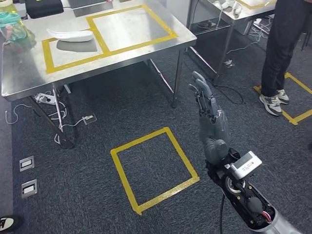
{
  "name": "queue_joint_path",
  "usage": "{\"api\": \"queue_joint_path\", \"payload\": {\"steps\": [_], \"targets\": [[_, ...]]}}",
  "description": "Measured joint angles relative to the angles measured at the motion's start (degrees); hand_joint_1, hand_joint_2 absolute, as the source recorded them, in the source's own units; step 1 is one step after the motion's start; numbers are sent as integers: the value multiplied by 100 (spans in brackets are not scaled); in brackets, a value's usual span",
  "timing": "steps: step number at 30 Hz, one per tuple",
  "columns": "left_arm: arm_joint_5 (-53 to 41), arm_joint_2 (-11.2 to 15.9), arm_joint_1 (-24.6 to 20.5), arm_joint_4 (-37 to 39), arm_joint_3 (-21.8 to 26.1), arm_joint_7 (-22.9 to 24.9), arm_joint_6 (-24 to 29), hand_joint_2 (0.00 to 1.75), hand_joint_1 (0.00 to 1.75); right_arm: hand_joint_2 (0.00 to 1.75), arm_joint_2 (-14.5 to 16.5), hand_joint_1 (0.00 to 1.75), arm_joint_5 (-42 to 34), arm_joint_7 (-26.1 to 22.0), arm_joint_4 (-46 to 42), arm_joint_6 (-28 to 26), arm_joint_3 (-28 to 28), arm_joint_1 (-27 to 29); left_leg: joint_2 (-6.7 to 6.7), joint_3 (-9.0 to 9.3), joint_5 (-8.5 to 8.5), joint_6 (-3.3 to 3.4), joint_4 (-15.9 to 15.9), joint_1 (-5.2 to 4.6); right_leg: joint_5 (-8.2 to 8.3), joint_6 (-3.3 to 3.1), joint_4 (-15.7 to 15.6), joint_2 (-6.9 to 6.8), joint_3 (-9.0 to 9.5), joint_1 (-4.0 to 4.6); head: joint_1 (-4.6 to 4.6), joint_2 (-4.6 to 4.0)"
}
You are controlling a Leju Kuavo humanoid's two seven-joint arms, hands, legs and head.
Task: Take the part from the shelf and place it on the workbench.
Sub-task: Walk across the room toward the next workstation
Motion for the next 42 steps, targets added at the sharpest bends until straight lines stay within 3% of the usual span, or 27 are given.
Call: {"api": "queue_joint_path", "payload": {"steps": [2,4,5,7,9,10,11,12,13,15,17,19,20,22,23,25,26,27,29,31,33,35,37,39,41,42], "targets": [[-5,-1,-3,0,0,0,2,0,0,0,0,0,-1,-3,0,-4,-2,-2,-165,173,110,19,-411,23,0,76,19,117,-46,0,-3,0],[-11,-3,-2,0,0,0,5,0,0,0,0,0,-2,-7,0,-8,-8,-1,-82,189,106,86,-444,7,19,159,-1,235,-90,-14,19,0],[-13,-5,-7,0,0,1,8,0,0,0,0,0,-2,-10,0,-9,-10,2,-21,202,114,127,-464,9,4,192,17,230,-113,-23,25,0],[-14,-8,-19,0,0,2,10,0,0,0,-1,0,-2,-14,0,-13,-21,-6,111,225,129,202,-505,22,-209,238,369,26,-295,-14,79,0],[-13,-7,-11,0,-1,3,9,0,0,0,-2,0,-5,-14,1,-16,-37,-18,241,234,117,245,-513,7,-601,262,1169,-247,-658,-5,170,0],[-11,-5,2,0,-1,4,9,0,0,0,-2,0,-7,-13,3,-17,-44,-17,314,238,107,255,-511,-6,-742,272,1546,-310,-835,-9,202,0],[-10,-4,13,0,-2,5,9,0,0,0,-2,0,-8,-12,8,-21,-50,-16,387,245,97,258,-510,-17,-776,275,1744,-345,-926,-12,218,0],[-9,-2,19,0,-2,8,10,0,0,0,-2,0,-8,-13,12,-23,-53,-15,456,257,85,255,-508,-24,-695,273,1707,-370,-901,-13,232,0],[-8,-1,21,0,-2,11,10,0,0,0,-2,0,-9,-13,15,-25,-56,-15,519,280,69,247,-507,-28,-514,265,1434,-407,-753,-13,247,0],[-9,-2,17,0,-2,15,11,0,0,0,-2,0,-9,-13,17,-28,-64,-28,621,339,26,205,-501,-49,-151,238,591,-601,-307,17,283,1],[-12,-1,16,0,-2,22,11,0,0,0,-2,0,-9,-13,17,-38,-77,-53,712,372,-7,149,-488,-87,-48,164,132,-747,-57,56,283,2],[-14,1,13,0,-2,36,11,0,0,0,-2,0,-7,-9,16,-67,-92,-58,824,389,-16,99,-485,-103,-54,76,93,-671,-41,72,241,1],[-15,1,6,0,-2,43,10,0,0,0,-2,0,-4,-7,12,-81,-97,-53,810,397,-45,69,-463,-94,-38,43,79,-611,-40,69,221,0],[-16,1,-8,0,-2,48,10,0,0,0,-3,0,3,-3,3,-98,-101,-60,585,268,-261,19,-148,-73,-6,-25,47,-507,-36,45,180,1],[-17,1,-9,0,-2,50,10,0,0,0,-4,0,5,-2,-1,-102,-100,-63,428,97,-451,3,206,-64,5,-50,40,-459,-42,37,142,1],[-17,-1,9,0,-2,55,11,0,0,0,-4,0,7,3,-2,-111,-99,-62,287,-342,-787,-1,1036,-67,17,-80,41,-337,-67,45,65,1],[-17,0,21,0,-2,57,11,0,0,0,-4,0,7,5,-2,-122,-97,-57,272,-486,-822,7,1275,-68,21,-86,42,-267,-72,52,42,1],[-17,1,30,0,-2,58,10,0,0,0,-4,0,8,9,-2,-135,-97,-54,262,-523,-738,24,1292,-71,23,-89,44,-193,-71,58,28,1],[-17,5,31,0,-3,59,10,0,0,0,-4,0,9,18,-3,-163,-98,-52,164,-259,-287,91,645,-78,24,-89,45,-46,-54,69,12,0],[-17,27,24,0,-3,59,11,0,0,0,-4,0,9,22,-5,-177,-99,-56,-84,93,52,172,-161,-76,24,-70,55,82,-57,80,11,0],[-17,43,15,0,-4,60,11,0,0,0,-4,0,8,25,-9,-185,-99,-56,-194,218,93,206,-455,-86,33,-14,57,197,-91,60,12,1],[-17,37,2,0,-4,61,11,0,0,0,-7,0,-4,27,-14,-192,-104,-47,-72,250,108,223,-516,-75,42,56,50,283,-133,41,3,1],[-17,36,-5,1,-4,63,13,0,0,0,-12,0,-29,15,-28,-198,-112,-60,71,298,129,263,-588,-34,-113,121,279,82,-257,60,42,1],[-17,37,1,2,-5,64,13,0,0,0,-17,0,-52,3,-38,-204,-121,-75,211,331,128,290,-616,-27,-475,187,969,-234,-569,50,112,1],[-16,38,18,2,-6,65,11,0,0,0,-21,0,-72,2,-38,-208,-130,-69,359,343,111,290,-611,-32,-710,246,1640,-342,-885,11,155,1],[-15,39,24,2,-7,66,11,0,0,0,-22,0,-85,1,-37,-210,-137,-66,430,351,98,281,-608,-30,-676,270,1709,-365,-918,-7,170,1]]}}
